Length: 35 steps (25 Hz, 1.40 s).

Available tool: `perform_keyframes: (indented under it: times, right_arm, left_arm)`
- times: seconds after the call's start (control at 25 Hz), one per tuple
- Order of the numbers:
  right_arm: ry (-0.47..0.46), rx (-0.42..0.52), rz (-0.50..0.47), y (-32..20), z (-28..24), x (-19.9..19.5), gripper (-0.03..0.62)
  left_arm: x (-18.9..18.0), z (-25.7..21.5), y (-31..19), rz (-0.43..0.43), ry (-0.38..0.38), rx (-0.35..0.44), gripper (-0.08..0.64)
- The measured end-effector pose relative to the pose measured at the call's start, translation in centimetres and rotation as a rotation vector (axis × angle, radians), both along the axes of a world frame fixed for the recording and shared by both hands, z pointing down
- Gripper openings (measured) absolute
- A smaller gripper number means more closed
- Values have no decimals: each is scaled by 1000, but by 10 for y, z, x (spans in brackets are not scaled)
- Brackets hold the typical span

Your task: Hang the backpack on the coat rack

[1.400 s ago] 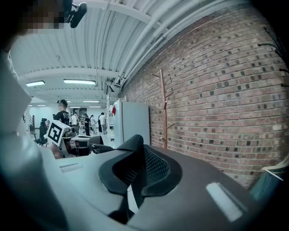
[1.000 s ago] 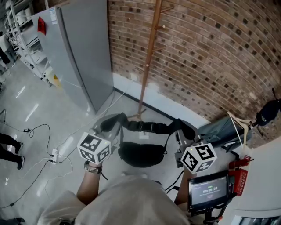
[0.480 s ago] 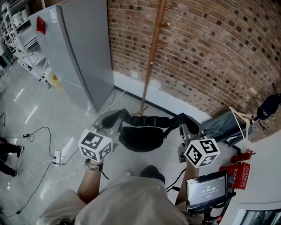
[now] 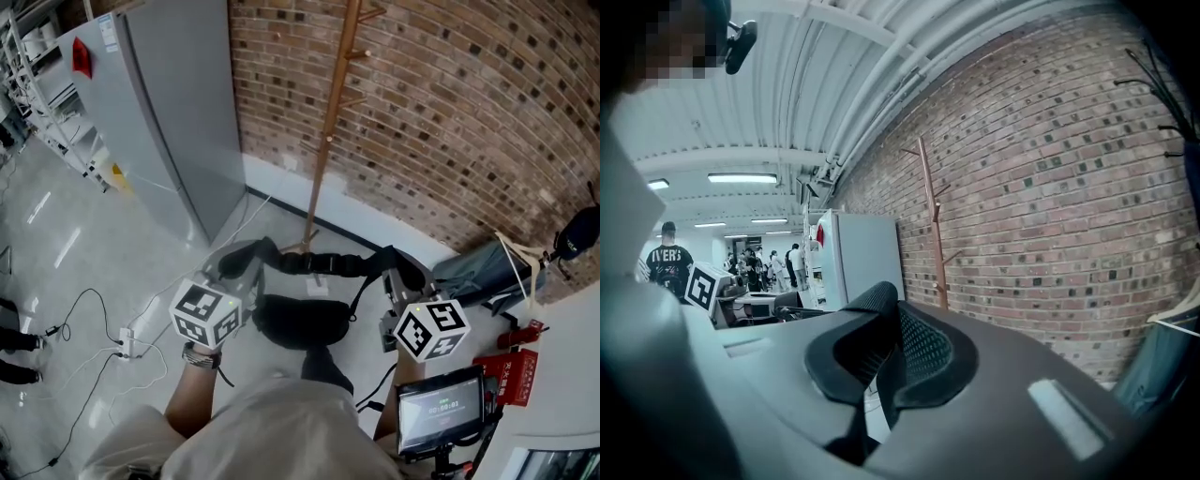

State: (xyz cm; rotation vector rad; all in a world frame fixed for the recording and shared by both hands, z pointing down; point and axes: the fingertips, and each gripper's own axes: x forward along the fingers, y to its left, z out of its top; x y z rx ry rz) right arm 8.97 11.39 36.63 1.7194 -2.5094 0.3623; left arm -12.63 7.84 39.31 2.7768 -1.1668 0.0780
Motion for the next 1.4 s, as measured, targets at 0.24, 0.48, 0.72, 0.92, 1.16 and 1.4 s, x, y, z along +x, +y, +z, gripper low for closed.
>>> perform_keyframes:
  times: [0.24,0.48,0.72,0.92,1.16,1.4]
  right_arm:
    - [-11,15,-17,-26,-2,2,6]
    - [-16,26,-34,-59,-4,12,7]
    - [-24,19,-57,-99,1,24,6]
    - [-26,18,-96,-138,-4,34,8]
    - [-25,8,-147,-185,-7,43,8]
    - [-31,-13,-199,-226,-2,54,8]
  left_arm:
    - [1,3,-23,-16,6,-4,5]
    - [10,3,-54,-27,7,-7,5]
    - [23,5,-89,-49,10,-12,5]
    - [32,-1,-123,-86,20,-14,5]
    - [42,-6,-164,-134,31,-21,5]
    - [53,-5,-200,-187,43,-33,5]
